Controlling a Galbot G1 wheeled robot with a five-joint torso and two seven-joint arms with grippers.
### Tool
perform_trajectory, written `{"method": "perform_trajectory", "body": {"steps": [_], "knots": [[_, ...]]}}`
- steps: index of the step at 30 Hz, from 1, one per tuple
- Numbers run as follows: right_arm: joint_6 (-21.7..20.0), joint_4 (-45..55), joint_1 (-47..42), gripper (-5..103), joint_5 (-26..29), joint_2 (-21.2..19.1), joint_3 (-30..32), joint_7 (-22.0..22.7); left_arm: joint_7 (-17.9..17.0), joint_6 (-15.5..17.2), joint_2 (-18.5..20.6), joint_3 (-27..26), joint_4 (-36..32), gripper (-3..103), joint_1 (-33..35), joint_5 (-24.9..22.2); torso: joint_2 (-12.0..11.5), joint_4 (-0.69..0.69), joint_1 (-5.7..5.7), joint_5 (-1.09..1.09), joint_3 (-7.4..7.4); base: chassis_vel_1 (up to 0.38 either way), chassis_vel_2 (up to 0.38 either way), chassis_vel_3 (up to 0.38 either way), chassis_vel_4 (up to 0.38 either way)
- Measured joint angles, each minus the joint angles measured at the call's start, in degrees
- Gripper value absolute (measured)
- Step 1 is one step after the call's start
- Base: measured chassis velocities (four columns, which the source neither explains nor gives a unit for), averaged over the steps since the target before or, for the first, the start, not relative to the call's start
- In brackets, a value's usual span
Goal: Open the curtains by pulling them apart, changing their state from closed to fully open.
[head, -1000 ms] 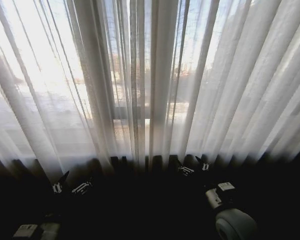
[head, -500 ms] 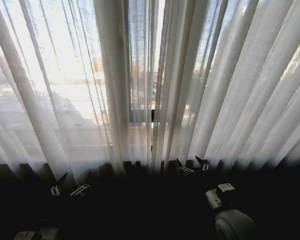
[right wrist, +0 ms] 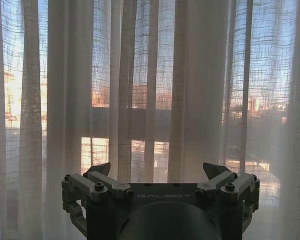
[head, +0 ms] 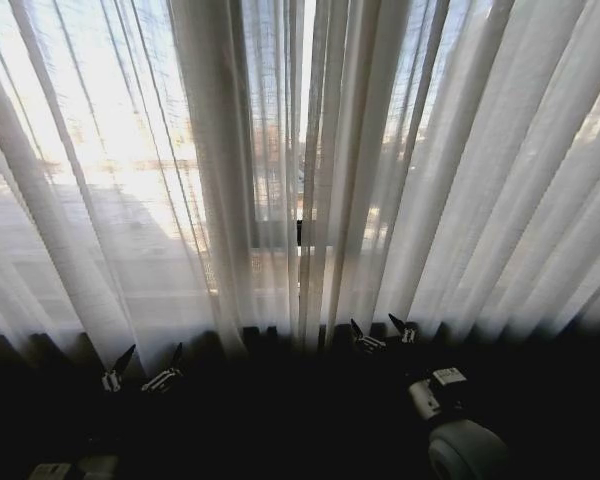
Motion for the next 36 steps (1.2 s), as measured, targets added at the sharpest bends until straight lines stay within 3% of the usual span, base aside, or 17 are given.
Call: {"method": "perform_trajectory", "body": {"steps": [36], "knots": [[0.9,-1.2,0.6,100,-0.8,0.3,-2.6,-0.2,0.6,0.0,-0.5,0.5,1.2,100,-0.6,0.1,0.0,-0.01,0.02,0.01,0.01,-0.111,0.108,0.106,-0.106]]}}
